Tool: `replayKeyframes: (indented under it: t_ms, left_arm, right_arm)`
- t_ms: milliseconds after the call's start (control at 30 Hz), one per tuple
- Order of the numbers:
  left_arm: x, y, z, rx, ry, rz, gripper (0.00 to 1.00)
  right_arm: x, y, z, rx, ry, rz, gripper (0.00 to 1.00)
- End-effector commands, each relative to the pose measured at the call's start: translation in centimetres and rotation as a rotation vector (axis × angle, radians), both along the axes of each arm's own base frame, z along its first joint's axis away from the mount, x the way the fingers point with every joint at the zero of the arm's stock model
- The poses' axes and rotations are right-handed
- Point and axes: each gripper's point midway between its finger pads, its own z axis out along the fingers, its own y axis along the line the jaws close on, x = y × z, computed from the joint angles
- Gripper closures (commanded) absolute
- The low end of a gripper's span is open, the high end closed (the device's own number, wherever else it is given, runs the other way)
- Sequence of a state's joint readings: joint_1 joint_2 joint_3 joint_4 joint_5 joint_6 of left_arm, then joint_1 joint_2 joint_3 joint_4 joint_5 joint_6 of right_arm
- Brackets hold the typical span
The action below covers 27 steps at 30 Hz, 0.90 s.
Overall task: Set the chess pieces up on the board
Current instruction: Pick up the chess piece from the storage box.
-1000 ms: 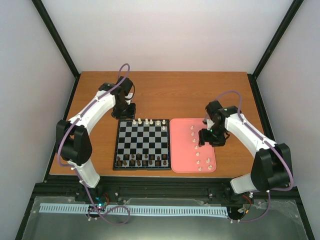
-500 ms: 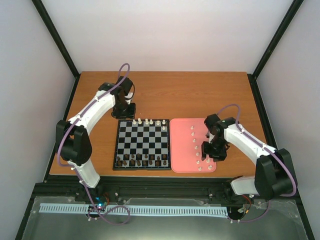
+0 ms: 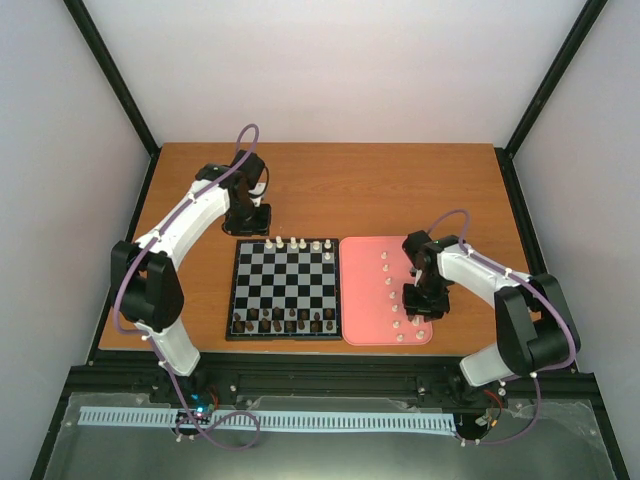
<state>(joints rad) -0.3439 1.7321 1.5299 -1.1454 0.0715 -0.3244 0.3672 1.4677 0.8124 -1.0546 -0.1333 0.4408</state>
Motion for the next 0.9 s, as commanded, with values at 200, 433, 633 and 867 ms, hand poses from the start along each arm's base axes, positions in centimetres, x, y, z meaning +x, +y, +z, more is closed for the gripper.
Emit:
replayKeyframes:
  t_ms: [200, 433, 633, 867]
  left_arm:
    - [0.2, 0.1, 1.6, -0.022, -0.044, 0.024, 0.55]
    - [0.1, 0.2, 1.4, -0.013, -0.036, 0.029, 0.55]
    - [0.2, 0.4, 1.5, -0.005, -0.038, 0.028, 0.55]
    - [0.0, 1.7, 0.8, 0.000, -0.027, 0.055, 0.55]
  right_arm:
    - [0.2, -0.7, -0.8, -0.032, -0.016, 0.041, 0.73]
    - [-0.2, -0.5, -0.7, -0.013, -0.015, 0.041, 0.83]
    - [0.5, -0.6, 0.2, -0.023, -0.045, 0.046, 0.97]
    - [4.8, 0.5, 6.2, -0.037, -0.163, 0.083, 0.97]
